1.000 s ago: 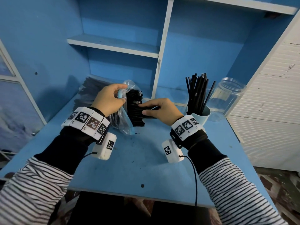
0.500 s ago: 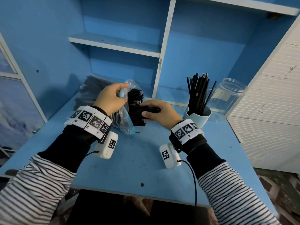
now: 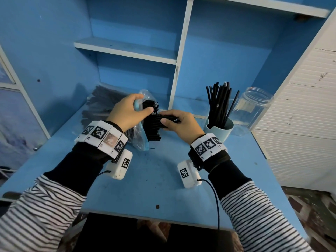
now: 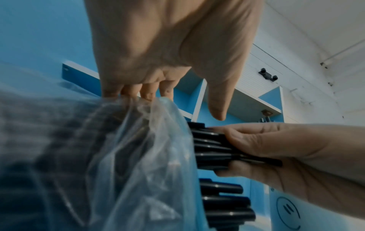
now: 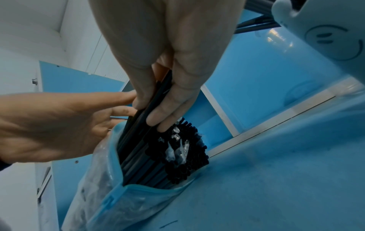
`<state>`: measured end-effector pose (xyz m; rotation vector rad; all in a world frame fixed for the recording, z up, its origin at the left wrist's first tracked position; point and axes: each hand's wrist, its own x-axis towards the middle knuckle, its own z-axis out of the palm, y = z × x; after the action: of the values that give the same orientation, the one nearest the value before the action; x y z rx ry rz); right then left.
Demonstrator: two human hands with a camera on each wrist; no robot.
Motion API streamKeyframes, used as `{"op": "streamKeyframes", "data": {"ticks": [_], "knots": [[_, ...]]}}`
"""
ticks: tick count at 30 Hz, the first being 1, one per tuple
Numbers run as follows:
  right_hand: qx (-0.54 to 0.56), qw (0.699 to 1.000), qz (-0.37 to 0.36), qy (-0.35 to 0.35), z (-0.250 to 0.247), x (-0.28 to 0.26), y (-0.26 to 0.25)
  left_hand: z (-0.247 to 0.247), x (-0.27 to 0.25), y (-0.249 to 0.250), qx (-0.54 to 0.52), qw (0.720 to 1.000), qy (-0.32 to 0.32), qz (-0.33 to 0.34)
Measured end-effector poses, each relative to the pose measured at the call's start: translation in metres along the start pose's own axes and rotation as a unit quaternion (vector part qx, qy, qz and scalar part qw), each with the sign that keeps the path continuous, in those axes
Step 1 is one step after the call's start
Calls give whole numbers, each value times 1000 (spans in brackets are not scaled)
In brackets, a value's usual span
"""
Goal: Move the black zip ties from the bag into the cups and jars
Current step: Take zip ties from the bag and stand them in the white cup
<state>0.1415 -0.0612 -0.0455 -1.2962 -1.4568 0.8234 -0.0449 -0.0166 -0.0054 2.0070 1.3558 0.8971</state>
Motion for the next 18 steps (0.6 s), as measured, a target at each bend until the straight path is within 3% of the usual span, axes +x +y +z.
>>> {"op": "streamKeyframes", "data": {"ticks": [5, 13, 18], "knots": [[-23, 1000, 2, -2, 4, -3, 0, 16, -2, 4, 62, 998, 4, 21], [6, 1000, 0, 30, -28, -18, -13, 8, -3, 2, 52, 998, 7, 15], [-49, 998, -19, 45, -50, -25, -26, 11, -5, 4, 47, 995, 72, 53]]}}
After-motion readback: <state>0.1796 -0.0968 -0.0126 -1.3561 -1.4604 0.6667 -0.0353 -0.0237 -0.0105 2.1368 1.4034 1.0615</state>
